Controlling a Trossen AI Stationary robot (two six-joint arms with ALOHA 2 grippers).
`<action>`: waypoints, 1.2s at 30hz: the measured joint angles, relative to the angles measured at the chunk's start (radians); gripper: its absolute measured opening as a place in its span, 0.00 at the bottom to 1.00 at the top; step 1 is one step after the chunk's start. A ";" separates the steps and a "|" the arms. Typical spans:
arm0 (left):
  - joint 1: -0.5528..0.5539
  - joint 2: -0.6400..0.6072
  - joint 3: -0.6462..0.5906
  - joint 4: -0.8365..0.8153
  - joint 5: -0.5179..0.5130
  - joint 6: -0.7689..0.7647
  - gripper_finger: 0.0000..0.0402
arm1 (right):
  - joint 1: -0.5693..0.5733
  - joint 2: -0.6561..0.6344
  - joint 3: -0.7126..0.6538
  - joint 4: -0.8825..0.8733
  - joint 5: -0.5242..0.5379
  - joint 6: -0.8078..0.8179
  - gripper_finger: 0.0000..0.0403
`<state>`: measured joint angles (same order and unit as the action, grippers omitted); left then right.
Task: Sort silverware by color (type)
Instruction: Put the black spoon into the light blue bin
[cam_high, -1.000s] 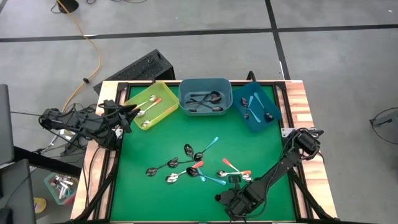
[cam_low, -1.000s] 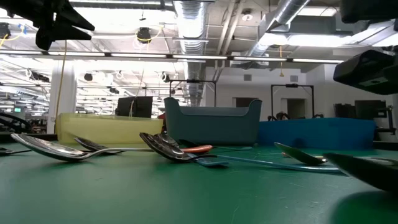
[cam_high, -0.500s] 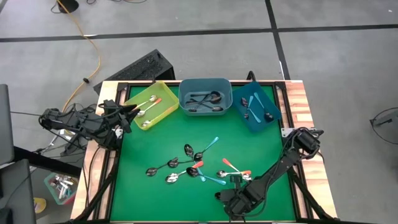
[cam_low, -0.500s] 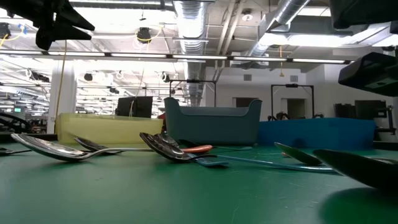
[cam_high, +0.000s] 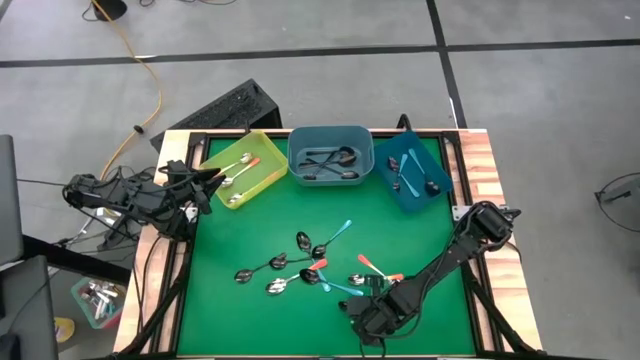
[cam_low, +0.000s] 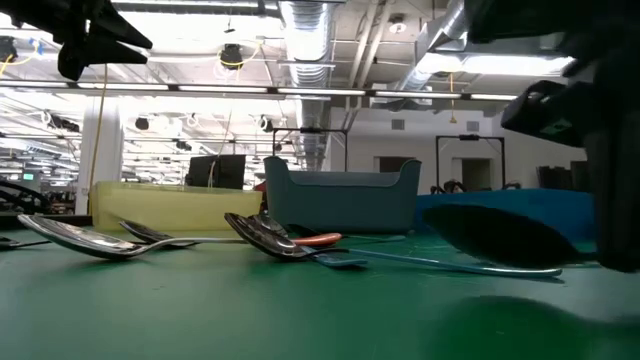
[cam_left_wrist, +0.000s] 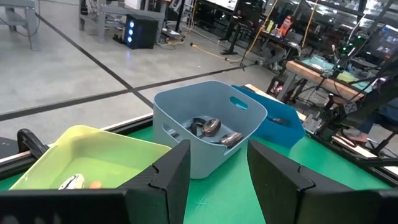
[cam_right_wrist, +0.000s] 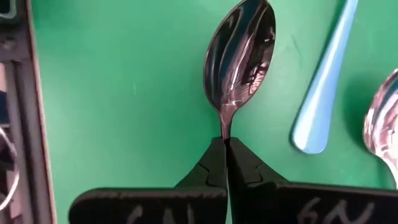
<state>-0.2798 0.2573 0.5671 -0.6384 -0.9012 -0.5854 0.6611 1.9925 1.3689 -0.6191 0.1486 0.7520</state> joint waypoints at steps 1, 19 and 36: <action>0.000 0.000 0.000 0.000 0.000 0.000 0.36 | -0.007 0.000 0.005 -0.002 0.000 -0.004 0.01; 0.000 0.000 0.000 0.000 0.004 0.006 0.36 | -0.179 -0.004 0.127 -0.005 0.008 -0.173 0.01; 0.000 0.000 0.000 -0.002 0.005 0.051 0.36 | -0.431 -0.005 0.342 -0.030 0.010 -0.462 0.01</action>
<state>-0.2796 0.2572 0.5671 -0.6399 -0.8960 -0.5344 0.2304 1.9879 1.7111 -0.6494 0.1585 0.2898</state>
